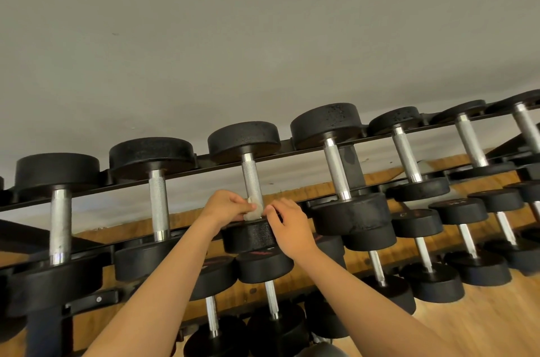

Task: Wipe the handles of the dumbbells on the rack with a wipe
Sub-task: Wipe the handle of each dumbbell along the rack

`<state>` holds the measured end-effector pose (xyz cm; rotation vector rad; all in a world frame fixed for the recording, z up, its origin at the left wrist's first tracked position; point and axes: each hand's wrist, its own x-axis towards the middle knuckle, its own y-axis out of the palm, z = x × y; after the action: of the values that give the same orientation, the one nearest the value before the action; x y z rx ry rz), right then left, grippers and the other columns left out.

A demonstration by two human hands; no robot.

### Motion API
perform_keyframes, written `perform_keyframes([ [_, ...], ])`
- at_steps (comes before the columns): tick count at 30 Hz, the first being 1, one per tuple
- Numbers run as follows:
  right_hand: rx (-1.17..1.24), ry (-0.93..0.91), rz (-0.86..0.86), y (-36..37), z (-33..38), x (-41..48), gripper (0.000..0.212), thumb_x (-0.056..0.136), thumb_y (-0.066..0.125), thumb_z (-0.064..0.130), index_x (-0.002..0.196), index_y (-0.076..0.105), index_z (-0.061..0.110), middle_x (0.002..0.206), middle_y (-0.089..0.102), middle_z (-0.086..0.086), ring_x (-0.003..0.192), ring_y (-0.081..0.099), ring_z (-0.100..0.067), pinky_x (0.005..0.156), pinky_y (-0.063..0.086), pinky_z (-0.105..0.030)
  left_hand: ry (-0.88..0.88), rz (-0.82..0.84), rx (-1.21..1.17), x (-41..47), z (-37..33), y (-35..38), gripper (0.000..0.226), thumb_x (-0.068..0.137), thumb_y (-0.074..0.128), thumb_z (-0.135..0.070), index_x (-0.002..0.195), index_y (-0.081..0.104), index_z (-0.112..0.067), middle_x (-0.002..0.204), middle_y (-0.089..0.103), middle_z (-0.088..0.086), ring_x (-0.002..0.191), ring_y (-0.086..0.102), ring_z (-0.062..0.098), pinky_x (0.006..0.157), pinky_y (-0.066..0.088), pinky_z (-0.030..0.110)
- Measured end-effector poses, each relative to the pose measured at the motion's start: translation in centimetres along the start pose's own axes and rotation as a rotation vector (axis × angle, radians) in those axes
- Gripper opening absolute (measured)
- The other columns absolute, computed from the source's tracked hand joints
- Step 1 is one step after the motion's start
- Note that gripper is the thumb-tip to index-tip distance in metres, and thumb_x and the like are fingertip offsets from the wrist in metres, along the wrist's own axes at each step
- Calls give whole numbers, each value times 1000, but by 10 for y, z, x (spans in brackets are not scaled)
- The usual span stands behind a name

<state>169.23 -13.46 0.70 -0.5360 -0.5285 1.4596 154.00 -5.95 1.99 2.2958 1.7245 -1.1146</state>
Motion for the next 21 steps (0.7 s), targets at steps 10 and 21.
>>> perform_keyframes([
  [10,7,-36,-31,5,-4,2,53,89,28,51,88,66,14,83,59,3,82,49,-8,72,34,-12,39,-30,-19,4,17,0,13,82,71,1,74,70,-9,93,72,12,93,69,23,94,54,41],
  [21,-9,-36,-49,5,-2,2,52,89,28,49,89,66,13,80,52,8,80,47,-8,69,34,-16,119,-30,-47,-3,19,0,10,77,80,-13,81,70,-15,93,73,6,93,67,22,91,52,39],
])
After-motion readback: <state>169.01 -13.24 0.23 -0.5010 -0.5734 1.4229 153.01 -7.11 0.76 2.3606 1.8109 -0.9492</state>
